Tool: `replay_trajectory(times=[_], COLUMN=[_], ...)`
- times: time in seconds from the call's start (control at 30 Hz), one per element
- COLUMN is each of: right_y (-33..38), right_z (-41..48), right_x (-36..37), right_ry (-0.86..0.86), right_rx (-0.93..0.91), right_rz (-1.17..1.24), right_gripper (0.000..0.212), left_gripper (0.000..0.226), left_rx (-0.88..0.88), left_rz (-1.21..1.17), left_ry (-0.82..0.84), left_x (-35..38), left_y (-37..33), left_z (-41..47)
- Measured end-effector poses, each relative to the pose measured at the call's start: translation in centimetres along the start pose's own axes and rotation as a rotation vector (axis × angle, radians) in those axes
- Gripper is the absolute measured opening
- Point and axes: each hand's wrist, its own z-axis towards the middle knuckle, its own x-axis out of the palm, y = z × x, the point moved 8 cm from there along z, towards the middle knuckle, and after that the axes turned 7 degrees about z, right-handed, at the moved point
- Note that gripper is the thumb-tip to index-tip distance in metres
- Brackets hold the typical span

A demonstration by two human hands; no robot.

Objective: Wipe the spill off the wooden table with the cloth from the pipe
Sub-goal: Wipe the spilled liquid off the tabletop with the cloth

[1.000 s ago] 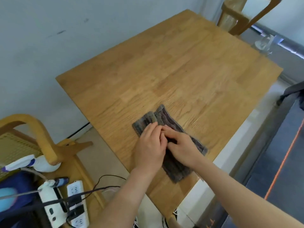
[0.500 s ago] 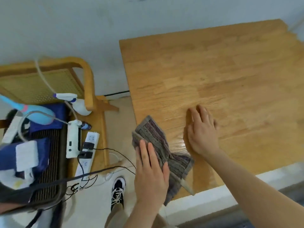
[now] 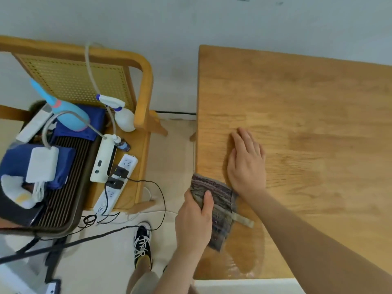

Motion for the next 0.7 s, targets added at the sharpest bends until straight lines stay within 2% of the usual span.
replay_trajectory(times=[0.33, 0.5, 0.7], right_y=[-0.4, -0.1, 0.1], right_z=[-0.1, -0.1, 0.4], right_x=[0.0, -0.2, -0.3], right_ry=[-0.026, -0.036, -0.004], right_rx=[0.006, 0.009, 0.023], right_rz=[0.082, 0.073, 0.072], right_gripper=[0.051, 0.049, 0.048], left_gripper=[0.051, 0.057, 0.059], left_rx=[-0.031, -0.032, -0.023], left_rz=[0.147, 0.068, 0.221], left_ry=[-0.066, -0.069, -0.083], left_x=[-1.8, -2.1, -3.2], left_y=[-6.1, -9.0, -12.4], left_z=[11.3, 17.4, 23.1])
